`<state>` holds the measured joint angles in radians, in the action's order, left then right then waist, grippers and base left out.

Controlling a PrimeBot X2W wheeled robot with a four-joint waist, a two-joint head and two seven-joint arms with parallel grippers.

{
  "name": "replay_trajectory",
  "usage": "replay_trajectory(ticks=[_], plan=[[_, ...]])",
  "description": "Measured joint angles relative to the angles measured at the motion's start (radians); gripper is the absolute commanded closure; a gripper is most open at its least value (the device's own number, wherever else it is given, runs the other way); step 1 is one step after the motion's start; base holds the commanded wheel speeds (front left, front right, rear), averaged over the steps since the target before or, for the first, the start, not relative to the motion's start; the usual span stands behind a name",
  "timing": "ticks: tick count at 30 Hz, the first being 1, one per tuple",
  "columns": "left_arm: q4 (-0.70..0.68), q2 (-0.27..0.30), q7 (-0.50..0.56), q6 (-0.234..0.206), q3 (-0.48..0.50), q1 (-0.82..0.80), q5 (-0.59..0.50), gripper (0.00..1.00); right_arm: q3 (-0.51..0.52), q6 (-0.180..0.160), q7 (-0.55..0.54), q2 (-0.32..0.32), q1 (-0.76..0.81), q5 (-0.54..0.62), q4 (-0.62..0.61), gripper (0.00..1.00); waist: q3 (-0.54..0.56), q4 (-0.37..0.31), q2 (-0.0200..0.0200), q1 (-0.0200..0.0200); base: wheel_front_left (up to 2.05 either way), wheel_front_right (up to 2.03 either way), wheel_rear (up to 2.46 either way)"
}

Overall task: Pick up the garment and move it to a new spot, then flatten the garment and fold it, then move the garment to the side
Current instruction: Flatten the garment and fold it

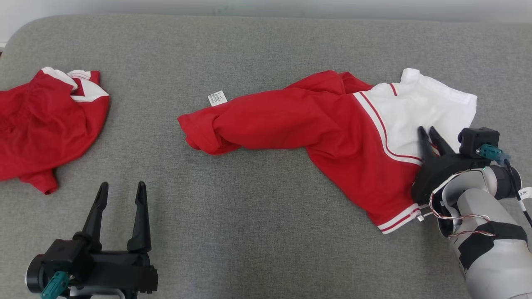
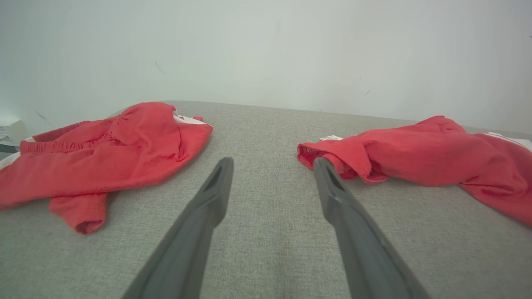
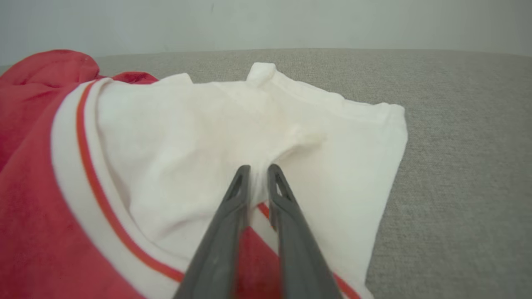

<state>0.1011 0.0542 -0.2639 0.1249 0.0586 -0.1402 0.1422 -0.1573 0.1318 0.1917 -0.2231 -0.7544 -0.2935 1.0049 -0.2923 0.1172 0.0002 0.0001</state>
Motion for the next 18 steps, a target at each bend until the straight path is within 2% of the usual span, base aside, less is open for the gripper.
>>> replay_trajectory(ticks=[8, 18], plan=[[0.011, -0.001, 0.0, 0.003, 0.0, -0.001, 0.0, 0.0, -0.038, 0.0, 0.048, -0.027, -0.065, -0.022, 0.045, 1.0, 0.01, 0.009, 0.0, -0.0001, 0.0, 0.0, 0.0], [0.012, -0.002, 0.0, 0.005, 0.015, 0.012, 0.0, 0.0, -0.076, 0.0, 0.07, -0.065, -0.163, 0.018, -0.062, 1.0, 0.06, -0.001, -0.0001, -0.0002, 0.0, 0.0, 0.0]])
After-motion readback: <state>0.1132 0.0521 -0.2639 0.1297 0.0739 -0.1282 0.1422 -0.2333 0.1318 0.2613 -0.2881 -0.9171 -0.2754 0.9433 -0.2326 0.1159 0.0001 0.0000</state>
